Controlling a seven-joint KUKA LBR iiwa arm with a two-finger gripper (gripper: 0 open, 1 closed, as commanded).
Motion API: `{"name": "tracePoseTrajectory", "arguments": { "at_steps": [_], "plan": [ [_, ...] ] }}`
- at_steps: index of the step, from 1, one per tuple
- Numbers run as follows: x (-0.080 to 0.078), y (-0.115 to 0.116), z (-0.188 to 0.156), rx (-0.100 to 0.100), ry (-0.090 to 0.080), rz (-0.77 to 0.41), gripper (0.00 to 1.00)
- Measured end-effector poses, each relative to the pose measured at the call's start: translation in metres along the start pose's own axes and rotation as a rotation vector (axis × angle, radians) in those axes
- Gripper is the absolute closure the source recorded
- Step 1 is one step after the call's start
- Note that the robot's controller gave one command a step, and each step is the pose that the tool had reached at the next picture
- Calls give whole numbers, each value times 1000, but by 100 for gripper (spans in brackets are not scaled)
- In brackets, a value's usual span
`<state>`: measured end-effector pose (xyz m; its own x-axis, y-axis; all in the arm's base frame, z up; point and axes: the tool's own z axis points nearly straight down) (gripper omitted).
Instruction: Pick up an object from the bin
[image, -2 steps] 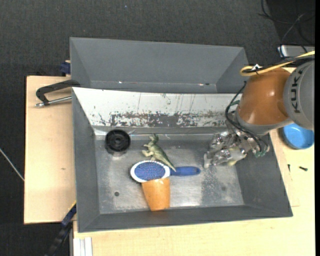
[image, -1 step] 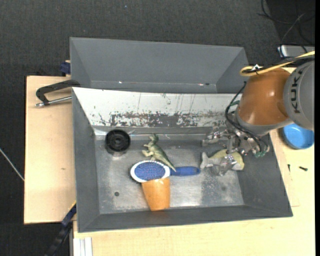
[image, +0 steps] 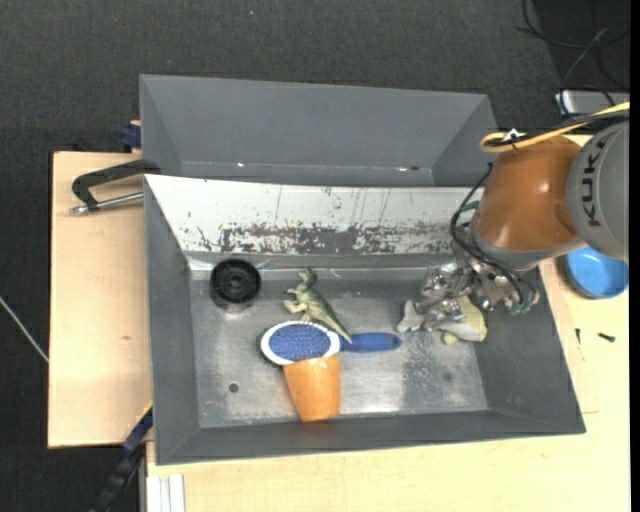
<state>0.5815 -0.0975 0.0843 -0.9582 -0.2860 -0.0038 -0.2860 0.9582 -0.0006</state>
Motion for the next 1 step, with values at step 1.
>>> {"name": "tracePoseTrajectory", "arguments": {
  "at_steps": [1],
  "plan": [
    [55, 17, -131, 4, -7, -107, 100]
  ]
}}
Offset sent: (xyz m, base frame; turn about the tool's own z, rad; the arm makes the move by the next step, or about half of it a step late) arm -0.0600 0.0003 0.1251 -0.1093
